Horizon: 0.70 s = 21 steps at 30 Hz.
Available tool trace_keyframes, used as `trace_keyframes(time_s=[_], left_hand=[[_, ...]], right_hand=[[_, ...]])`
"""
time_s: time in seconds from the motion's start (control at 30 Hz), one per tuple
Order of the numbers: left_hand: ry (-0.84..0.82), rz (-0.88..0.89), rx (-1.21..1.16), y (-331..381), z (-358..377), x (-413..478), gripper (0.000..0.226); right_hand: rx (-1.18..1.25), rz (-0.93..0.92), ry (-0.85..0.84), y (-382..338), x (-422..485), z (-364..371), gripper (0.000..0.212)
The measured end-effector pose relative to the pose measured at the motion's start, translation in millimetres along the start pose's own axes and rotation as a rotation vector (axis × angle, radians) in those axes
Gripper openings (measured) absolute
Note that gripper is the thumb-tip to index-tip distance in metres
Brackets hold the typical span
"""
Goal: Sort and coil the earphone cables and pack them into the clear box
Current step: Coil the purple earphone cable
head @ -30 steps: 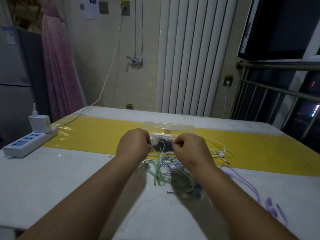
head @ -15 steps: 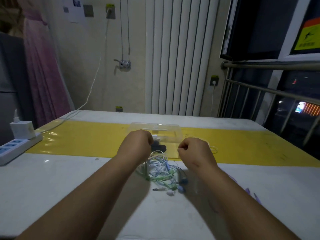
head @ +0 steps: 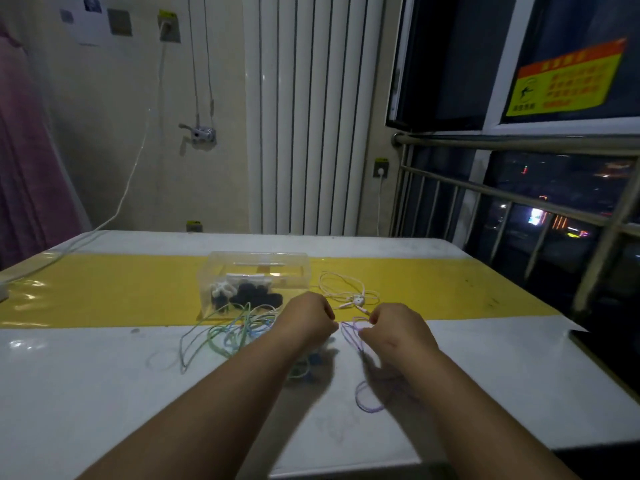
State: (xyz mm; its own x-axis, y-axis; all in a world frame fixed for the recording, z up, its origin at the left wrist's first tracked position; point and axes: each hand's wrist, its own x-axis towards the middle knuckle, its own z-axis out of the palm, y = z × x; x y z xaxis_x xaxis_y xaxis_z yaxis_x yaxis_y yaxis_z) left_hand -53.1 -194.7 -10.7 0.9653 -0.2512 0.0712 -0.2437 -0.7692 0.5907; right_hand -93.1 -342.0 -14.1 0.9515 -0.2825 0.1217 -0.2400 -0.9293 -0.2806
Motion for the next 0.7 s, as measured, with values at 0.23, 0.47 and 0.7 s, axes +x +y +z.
trace_keyframes(time_s=[0.23,0.47,0.7], left_hand=[[-0.044,-0.033,0.205,31.1,21.9,4.9,0.043],[-0.085,-0.143,0.134,39.1,32.5,13.1,0.044],[-0.067,-0.128,0.264,38.2,32.0,10.2,0.009]], right_hand=[[-0.122,0.194,-0.305,31.1,-20.3,-19.4,0.093],[-0.129,0.122,-0.339,24.1,-43.6,-17.2,0.086],[-0.031,0.151,-0.239,18.4,-36.9,0.9,0.053]])
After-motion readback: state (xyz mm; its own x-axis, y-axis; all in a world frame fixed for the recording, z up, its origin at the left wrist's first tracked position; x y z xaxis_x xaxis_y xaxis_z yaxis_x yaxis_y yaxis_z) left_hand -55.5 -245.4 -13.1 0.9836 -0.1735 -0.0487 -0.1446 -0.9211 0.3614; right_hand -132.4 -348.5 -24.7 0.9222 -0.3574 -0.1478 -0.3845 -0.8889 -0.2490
